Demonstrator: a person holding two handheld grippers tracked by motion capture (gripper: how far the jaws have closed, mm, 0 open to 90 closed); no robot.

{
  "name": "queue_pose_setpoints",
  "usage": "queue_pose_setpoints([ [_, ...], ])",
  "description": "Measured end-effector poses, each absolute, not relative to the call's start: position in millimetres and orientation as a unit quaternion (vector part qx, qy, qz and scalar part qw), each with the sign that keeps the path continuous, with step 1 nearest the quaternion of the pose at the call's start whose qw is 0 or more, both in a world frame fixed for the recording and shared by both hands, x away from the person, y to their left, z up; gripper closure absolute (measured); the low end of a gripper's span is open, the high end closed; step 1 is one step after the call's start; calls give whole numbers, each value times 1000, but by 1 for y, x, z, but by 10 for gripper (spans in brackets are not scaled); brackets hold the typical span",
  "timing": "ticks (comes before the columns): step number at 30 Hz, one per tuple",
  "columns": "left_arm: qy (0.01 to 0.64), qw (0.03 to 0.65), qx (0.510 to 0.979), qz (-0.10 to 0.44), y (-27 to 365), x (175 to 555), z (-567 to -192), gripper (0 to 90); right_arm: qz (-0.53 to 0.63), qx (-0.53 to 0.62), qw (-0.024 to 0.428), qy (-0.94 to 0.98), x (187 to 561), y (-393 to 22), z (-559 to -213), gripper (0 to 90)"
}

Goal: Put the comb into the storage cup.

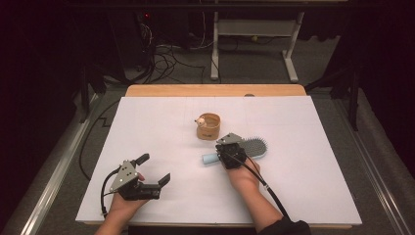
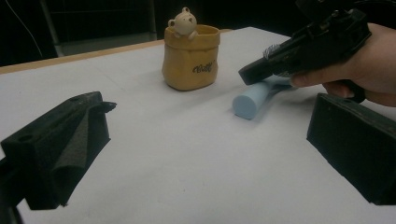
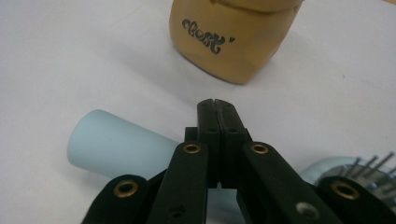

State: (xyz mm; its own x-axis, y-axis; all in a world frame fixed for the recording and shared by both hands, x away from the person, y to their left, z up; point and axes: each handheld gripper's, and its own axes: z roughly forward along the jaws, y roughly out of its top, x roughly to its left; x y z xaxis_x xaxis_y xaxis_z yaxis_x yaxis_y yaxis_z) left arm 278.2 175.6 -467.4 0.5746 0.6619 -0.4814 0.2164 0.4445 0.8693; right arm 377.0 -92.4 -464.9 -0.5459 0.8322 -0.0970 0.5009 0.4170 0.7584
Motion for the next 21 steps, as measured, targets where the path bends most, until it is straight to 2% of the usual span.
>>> queue_pose_setpoints([
  [21,437,728,505,156,174,279,-469,2,346,366,189,843,330,-133,-457,900],
])
